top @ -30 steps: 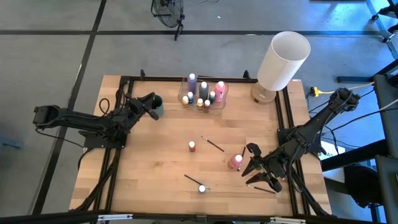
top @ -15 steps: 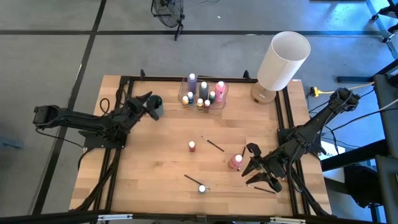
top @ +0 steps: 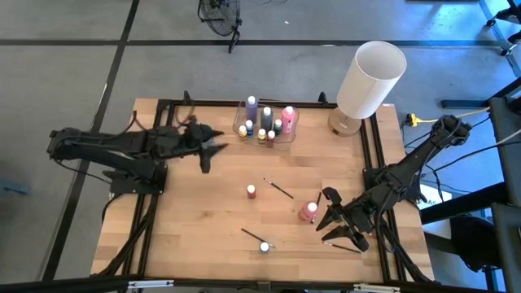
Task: Pick & Place Paint Supplies
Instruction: Put the red paint bottle into the transparent bin
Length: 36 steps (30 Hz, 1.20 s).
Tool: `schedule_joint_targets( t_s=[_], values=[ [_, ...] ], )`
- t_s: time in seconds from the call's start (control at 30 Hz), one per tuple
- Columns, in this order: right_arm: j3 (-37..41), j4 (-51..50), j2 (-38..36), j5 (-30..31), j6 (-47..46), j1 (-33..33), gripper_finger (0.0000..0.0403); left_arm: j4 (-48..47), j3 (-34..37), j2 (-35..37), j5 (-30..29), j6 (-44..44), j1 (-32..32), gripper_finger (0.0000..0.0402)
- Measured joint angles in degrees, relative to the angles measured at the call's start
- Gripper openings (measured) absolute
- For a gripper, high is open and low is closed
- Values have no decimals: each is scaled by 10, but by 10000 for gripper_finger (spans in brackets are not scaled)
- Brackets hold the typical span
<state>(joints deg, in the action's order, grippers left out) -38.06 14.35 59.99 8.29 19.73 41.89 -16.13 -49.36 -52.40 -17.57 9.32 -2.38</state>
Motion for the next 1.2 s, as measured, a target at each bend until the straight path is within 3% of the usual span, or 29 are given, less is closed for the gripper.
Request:
schedule_joint_targets(
  t_s=[0.1, 0.33, 0.6, 0.73, 0.93, 1.07, 1.2],
  values=[
    [0, 0, 0, 0, 0, 0, 140, -48, -64, -68, 46, -23, -13, 195],
    [0, 0, 0, 0, -10, 0, 140, -74, -143, -202, 54, -115, -55, 195],
    [0, -5, 0, 0, -13, 0, 140, -192, -220, -303, 107, -123, -67, 188],
    [0, -5, 0, -1, -13, 0, 140, -205, -242, -333, 152, -116, -58, 185],
    [0, -4, 0, -2, -14, 0, 140, -184, -243, -343, 154, -35, -49, 185],
    [0, -4, 0, -2, -15, 0, 140, -186, -243, -341, 158, -49, -46, 184],
    [0, -3, 0, -2, -15, 0, 140, -185, -242, -340, 201, -84, -46, 184]
  ],
)
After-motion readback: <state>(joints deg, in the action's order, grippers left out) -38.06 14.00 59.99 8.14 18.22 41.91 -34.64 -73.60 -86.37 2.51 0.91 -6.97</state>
